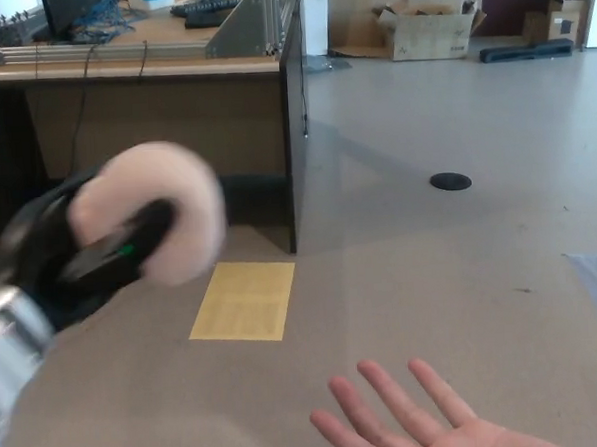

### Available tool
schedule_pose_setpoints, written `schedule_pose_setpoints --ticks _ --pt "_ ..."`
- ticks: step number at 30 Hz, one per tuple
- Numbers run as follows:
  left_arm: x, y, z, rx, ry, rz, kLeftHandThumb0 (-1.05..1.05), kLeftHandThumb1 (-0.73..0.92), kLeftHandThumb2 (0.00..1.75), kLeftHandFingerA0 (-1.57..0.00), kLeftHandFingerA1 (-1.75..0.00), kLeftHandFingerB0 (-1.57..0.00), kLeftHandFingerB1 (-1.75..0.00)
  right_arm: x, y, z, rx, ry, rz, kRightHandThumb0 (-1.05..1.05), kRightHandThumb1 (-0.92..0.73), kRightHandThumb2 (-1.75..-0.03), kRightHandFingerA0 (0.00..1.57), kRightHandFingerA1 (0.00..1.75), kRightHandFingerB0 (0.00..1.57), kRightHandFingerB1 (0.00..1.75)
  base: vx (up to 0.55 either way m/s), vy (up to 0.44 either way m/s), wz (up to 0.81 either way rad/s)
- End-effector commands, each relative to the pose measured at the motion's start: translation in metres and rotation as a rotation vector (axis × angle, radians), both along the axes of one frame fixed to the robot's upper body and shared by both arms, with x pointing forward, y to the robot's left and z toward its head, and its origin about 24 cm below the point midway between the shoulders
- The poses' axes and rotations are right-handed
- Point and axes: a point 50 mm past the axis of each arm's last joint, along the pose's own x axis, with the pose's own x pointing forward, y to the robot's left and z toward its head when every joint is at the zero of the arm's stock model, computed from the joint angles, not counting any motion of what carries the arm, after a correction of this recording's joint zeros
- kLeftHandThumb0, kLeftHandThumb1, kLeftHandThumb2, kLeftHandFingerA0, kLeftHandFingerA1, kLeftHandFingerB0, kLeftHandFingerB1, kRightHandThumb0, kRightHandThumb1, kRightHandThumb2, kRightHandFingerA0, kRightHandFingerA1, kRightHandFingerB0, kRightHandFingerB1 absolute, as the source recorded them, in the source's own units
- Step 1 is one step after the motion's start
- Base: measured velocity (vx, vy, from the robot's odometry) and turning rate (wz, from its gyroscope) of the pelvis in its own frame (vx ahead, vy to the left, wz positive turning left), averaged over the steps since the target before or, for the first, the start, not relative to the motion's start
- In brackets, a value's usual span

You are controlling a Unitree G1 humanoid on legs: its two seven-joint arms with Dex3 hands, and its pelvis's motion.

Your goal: The robot extends its left hand to pick up an emotional support dumpling from the palm of a person and brings its hand down by its side. Then it extends its arm again to hand the dumpling back to the person.

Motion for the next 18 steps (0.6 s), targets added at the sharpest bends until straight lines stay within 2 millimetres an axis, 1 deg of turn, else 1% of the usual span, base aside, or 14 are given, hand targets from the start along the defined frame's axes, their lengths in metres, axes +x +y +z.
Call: schedule_pose_setpoints --ticks 1,2,3,5,6,7,8,10,11,12,13,15,16,18 --pt "-0.029 -0.094 0.073 0.649 -0.562 -0.137 -0.1 0.7 0.68 -0.92 -1.32 -0.93 -0.79 0.009 -0.007 0.011 -0.032 -0.017 -0.011 -0.6 -0.49 -0.83 0.61 0.57 0.38 0.47 0.0 0.0 0.0" --pt "-0.029 -0.094 0.073 0.652 -0.563 -0.136 -0.1 0.7 0.68 -0.92 -1.32 -0.93 -0.79 0.009 -0.007 0.011 -0.032 -0.017 -0.011 -0.6 -0.49 -0.83 0.61 0.57 0.38 0.47 0.0 0.0 0.0" --pt "-0.032 -0.104 0.073 0.682 -0.592 -0.165 -0.08 0.69 0.67 -0.86 -1.35 -0.92 -0.74 0.01 -0.007 0.012 -0.033 -0.016 -0.01 -0.6 -0.49 -0.83 0.61 0.56 0.38 0.47 0.0 0.0 0.0" --pt "-0.036 -0.116 0.072 0.722 -0.63 -0.201 -0.08 0.69 0.67 -0.86 -1.35 -0.92 -0.74 0.011 -0.007 0.012 -0.035 -0.015 -0.009 -0.6 -0.49 -0.83 0.61 0.56 0.38 0.47 0.0 0.0 0.0" --pt "-0.039 -0.131 0.069 0.764 -0.667 -0.255 -0.1 0.69 0.7 -0.85 -1.3 -0.92 -0.74 0.011 -0.007 0.012 -0.034 -0.016 -0.009 -0.54 -0.6 -0.59 0.7 0.45 0.46 0.35 0.0 0.0 0.0" --pt "-0.039 -0.134 0.069 0.776 -0.676 -0.268 -0.1 0.69 0.7 -0.85 -1.3 -0.92 -0.74 0.011 -0.007 0.012 -0.033 -0.017 -0.01 -0.54 -0.6 -0.59 0.7 0.45 0.46 0.35 0.0 0.0 0.0" --pt "-0.041 -0.14 0.067 0.792 -0.686 -0.288 -0.13 0.7 0.7 -0.85 -1.3 -0.9 -0.82 0.012 -0.006 0.012 -0.033 -0.016 -0.008 -0.54 -0.6 -0.59 0.71 0.45 0.46 0.35 0.0 0.0 0.0" --pt "-0.042 -0.146 0.065 0.809 -0.695 -0.308 -0.13 0.7 0.7 -0.85 -1.3 -0.9 -0.82 0.012 -0.006 0.012 -0.034 -0.016 -0.006 -0.54 -0.6 -0.59 0.71 0.45 0.46 0.35 0.0 0.0 0.0" --pt "-0.045 -0.152 0.063 0.822 -0.698 -0.327 -0.15 0.71 0.69 -0.82 -1.44 -0.88 -0.91 0.012 -0.006 0.012 -0.03 -0.016 -0.007 -0.51 -0.6 -0.59 0.69 0.45 0.46 0.35 0.0 0.0 0.0" --pt "-0.048 -0.16 0.06 0.839 -0.702 -0.35 -0.15 0.71 0.69 -0.82 -1.44 -0.88 -0.91 0.013 -0.005 0.013 -0.024 -0.015 -0.008 -0.51 -0.6 -0.59 0.69 0.45 0.46 0.35 0.0 0.0 0.0" --pt "-0.052 -0.168 0.058 0.886 -0.721 -0.372 -0.17 0.71 0.69 -0.78 -1.51 -0.84 -1.0 0.013 -0.005 0.013 -0.03 -0.017 -0.007 -0.57 -0.5 -0.81 0.69 0.59 0.41 0.47 0.0 0.0 0.0" --pt "-0.055 -0.173 0.055 0.923 -0.738 -0.384 -0.17 0.71 0.67 -0.75 -1.56 -0.81 -1.04 0.014 -0.005 0.014 -0.035 -0.018 -0.006 -0.56 -0.5 -0.81 0.69 0.59 0.41 0.47 0.0 0.0 0.0" --pt "-0.056 -0.175 0.053 0.935 -0.742 -0.39 -0.16 0.7 0.68 -0.74 -1.56 -0.8 -1.06 0.014 -0.005 0.014 -0.035 -0.019 -0.005 -0.53 -0.59 -0.58 0.73 0.46 0.47 0.35 0.0 0.0 0.0" --pt "-0.057 -0.177 0.048 0.945 -0.743 -0.399 -0.15 0.72 0.68 -0.75 -1.52 -0.81 -1.04 0.015 -0.006 0.015 -0.04 -0.021 0.0 -0.53 -0.6 -0.59 0.72 0.46 0.46 0.35 0.0 0.0 0.0"
